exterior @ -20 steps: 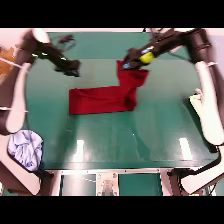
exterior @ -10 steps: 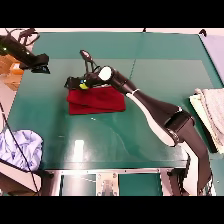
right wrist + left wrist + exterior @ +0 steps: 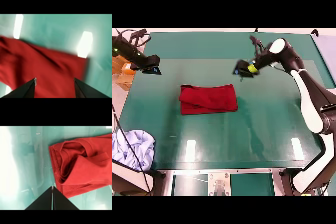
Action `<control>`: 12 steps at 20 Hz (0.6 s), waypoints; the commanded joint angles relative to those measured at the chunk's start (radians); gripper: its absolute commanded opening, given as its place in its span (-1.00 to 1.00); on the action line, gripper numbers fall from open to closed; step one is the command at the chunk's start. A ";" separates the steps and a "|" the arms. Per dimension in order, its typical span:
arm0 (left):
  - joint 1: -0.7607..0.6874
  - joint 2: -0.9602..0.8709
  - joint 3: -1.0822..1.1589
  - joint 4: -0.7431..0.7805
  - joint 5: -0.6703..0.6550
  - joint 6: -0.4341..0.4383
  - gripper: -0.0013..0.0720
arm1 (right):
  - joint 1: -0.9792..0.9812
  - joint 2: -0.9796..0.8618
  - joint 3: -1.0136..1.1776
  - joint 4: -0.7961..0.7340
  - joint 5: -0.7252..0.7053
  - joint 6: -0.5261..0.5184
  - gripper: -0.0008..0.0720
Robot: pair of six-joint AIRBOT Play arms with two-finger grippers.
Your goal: Fold the shirts.
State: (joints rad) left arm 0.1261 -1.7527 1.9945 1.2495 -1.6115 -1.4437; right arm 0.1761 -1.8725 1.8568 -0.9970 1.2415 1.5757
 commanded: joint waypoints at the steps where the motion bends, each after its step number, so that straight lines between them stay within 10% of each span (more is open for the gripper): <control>1: 0.000 0.001 0.000 0.000 0.000 -0.008 -0.91 | -0.073 0.014 -0.216 0.027 -0.004 -0.017 0.49; 10: 0.000 0.001 0.000 0.000 -0.002 -0.023 -0.91 | 0.078 -0.078 -0.383 0.480 -0.223 -0.174 0.45; 12: 0.000 0.001 0.000 0.000 -0.006 -0.022 -0.91 | 0.089 -0.082 -0.362 0.491 -0.238 -0.194 -0.80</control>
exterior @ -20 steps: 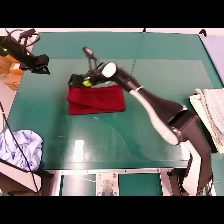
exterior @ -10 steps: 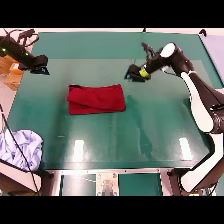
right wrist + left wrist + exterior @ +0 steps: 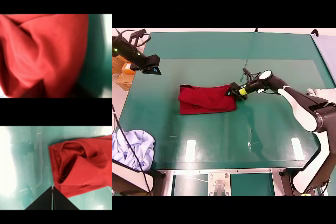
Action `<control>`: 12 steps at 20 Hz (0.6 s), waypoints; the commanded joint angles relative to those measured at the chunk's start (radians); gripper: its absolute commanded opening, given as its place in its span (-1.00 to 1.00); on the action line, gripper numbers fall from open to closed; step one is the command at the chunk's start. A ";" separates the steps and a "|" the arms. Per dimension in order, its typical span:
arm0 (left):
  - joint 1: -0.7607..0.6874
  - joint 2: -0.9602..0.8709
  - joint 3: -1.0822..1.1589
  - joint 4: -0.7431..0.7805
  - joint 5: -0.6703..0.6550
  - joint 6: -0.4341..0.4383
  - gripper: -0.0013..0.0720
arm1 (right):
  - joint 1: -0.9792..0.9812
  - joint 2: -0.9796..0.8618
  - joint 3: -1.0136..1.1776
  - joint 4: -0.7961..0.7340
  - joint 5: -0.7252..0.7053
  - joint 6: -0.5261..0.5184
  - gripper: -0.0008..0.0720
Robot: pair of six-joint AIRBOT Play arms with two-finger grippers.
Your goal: Fold the shirts.
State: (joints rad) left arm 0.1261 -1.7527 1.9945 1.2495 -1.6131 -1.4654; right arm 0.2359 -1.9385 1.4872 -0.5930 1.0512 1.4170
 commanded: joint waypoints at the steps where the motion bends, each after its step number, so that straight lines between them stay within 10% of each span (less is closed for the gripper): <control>1: 0.000 0.001 0.000 0.000 -0.004 -0.001 -0.91 | 0.027 -0.014 0.034 0.088 -0.037 -0.037 -0.93; 12: 0.000 0.001 0.000 -0.001 -0.021 -0.002 -0.91 | -0.550 0.275 0.521 0.047 0.232 0.146 -0.94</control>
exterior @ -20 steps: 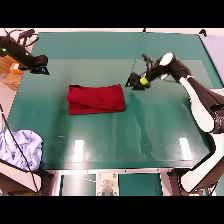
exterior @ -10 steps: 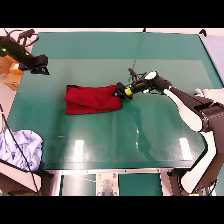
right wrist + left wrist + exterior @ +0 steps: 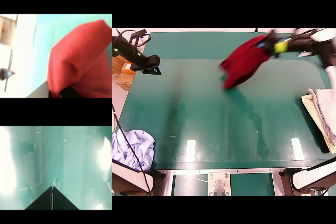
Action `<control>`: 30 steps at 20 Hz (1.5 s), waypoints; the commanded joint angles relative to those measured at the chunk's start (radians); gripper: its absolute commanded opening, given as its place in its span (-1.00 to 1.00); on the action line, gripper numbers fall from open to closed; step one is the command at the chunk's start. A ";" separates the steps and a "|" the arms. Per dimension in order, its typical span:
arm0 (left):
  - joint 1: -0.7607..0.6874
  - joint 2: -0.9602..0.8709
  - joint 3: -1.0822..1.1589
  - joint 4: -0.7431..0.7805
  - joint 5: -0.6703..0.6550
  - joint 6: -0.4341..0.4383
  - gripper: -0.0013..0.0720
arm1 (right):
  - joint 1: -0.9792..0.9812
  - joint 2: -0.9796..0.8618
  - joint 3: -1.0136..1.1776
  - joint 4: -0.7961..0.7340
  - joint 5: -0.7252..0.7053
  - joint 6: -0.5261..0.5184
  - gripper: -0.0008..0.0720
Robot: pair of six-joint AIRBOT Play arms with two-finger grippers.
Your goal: Fold the shirts.
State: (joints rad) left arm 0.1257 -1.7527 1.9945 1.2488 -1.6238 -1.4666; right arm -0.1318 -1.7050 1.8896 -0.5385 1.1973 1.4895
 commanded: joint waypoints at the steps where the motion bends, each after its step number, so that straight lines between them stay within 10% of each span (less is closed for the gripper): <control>1: 0.001 0.001 0.000 0.000 -0.011 -0.001 -0.91 | -0.264 0.043 0.141 -0.008 0.096 0.088 -0.94; 11: 0.001 0.001 0.000 0.000 -0.020 -0.025 -0.91 | -0.862 0.095 0.134 -0.343 0.297 0.251 -0.94; 18: 0.001 0.001 0.000 -0.004 -0.065 -0.025 -0.91 | -0.925 0.177 0.093 -0.787 0.640 0.288 -0.94; 25: 0.001 0.001 0.000 -0.012 -0.068 -0.025 -0.91 | -0.925 0.226 -0.251 -1.040 0.631 0.287 -0.93; 26: 0.001 0.001 0.000 -0.012 -0.067 -0.025 -0.91 | -0.925 0.226 -0.314 -1.051 0.611 0.287 -0.88; 28: 0.001 0.001 0.000 -0.012 -0.063 -0.025 -0.91 | -0.928 0.225 -0.414 -1.067 0.593 0.288 0.37; 30: 0.001 0.001 0.000 -0.015 -0.061 -0.025 -0.91 | -0.927 0.224 -0.443 -1.087 0.599 0.301 0.54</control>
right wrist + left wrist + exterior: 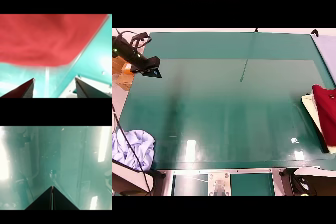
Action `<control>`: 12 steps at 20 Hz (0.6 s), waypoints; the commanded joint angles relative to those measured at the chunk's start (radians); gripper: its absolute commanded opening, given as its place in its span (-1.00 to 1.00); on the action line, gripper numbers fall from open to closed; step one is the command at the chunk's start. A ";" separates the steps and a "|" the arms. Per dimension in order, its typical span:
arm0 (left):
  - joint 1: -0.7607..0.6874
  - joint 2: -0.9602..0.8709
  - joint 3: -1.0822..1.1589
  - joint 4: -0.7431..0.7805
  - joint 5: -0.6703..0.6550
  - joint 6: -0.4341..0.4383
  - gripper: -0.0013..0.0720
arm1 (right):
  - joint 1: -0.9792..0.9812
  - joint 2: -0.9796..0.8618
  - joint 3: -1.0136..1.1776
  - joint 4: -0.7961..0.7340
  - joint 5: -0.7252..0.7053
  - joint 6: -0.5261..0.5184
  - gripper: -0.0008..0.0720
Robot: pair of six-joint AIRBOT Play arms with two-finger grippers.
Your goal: Fold the shirts.
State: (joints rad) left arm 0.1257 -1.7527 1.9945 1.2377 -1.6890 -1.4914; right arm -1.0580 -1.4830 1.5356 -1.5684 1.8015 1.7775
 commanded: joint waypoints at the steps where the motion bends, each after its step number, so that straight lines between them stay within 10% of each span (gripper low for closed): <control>1: 0.001 0.001 0.000 -0.010 0.005 -0.001 -0.91 | 0.003 0.002 -0.069 -0.034 -0.002 0.031 0.54; 3: 0.001 0.001 0.000 -0.033 0.005 -0.003 -0.91 | 0.031 0.002 0.024 0.090 -0.010 0.056 0.44; 5: -0.003 0.001 0.000 -0.054 0.003 -0.036 -0.91 | 0.099 0.002 0.146 0.263 -0.053 0.037 -0.79; 12: -0.188 0.063 -0.085 -0.010 -0.040 -0.082 -0.91 | 0.571 0.208 -0.095 0.214 -0.389 -0.063 -0.94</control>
State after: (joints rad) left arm 0.0170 -1.7317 1.9652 1.2011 -1.7203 -1.5593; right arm -0.6563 -1.3720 1.5955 -1.3376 1.5887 1.7466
